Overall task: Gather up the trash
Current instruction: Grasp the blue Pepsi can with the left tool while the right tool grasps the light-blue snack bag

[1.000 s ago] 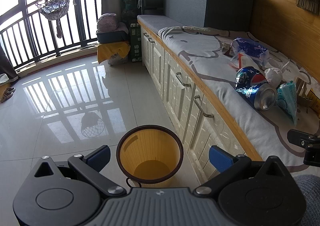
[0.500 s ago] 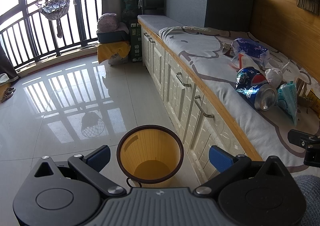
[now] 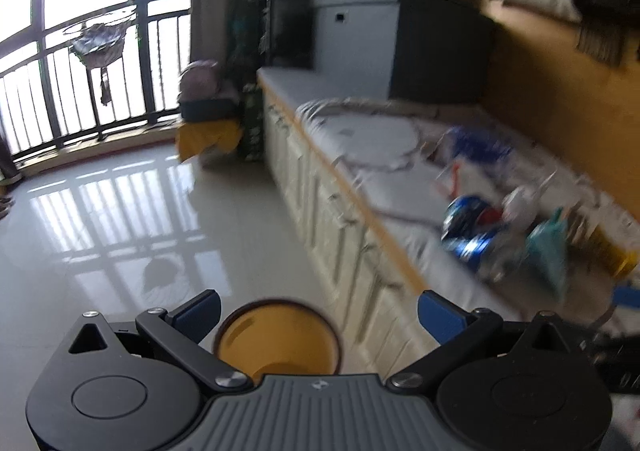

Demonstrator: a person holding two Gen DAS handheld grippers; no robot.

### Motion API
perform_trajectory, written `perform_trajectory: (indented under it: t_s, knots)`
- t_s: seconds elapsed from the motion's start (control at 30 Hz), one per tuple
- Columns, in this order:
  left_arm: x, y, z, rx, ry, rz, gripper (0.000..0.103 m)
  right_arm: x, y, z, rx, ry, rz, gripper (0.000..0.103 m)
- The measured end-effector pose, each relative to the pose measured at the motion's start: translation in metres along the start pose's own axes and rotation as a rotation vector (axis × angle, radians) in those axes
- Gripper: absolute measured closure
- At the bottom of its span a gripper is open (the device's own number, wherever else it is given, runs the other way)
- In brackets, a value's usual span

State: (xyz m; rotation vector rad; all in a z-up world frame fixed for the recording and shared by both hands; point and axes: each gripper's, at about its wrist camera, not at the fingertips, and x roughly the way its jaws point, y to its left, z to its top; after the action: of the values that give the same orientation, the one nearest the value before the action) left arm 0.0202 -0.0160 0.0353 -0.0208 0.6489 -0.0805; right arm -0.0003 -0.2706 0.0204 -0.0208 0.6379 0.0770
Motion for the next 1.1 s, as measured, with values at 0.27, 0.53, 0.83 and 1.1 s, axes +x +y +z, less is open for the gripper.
perform_trajectory:
  t_s: [0.27,0.53,0.83,1.1]
  knots:
    - [0.03,-0.033,0.04,-0.022,-0.003,-0.092,0.0,0.003,-0.031,0.006,-0.01,-0.044,-0.078,0.0]
    - [0.091,-0.049,0.054,-0.185,0.104,-0.241,0.0,0.015,-0.059,0.022,0.004,-0.093,-0.087,0.0]
    - [0.148,-0.034,0.046,-0.541,0.225,-0.509,0.015,0.047,-0.065,0.069,0.09,-0.076,0.116,0.063]
    - [0.18,-0.029,0.032,-0.69,0.321,-0.62,0.04,0.111,-0.063,0.073,0.218,0.09,0.237,0.098]
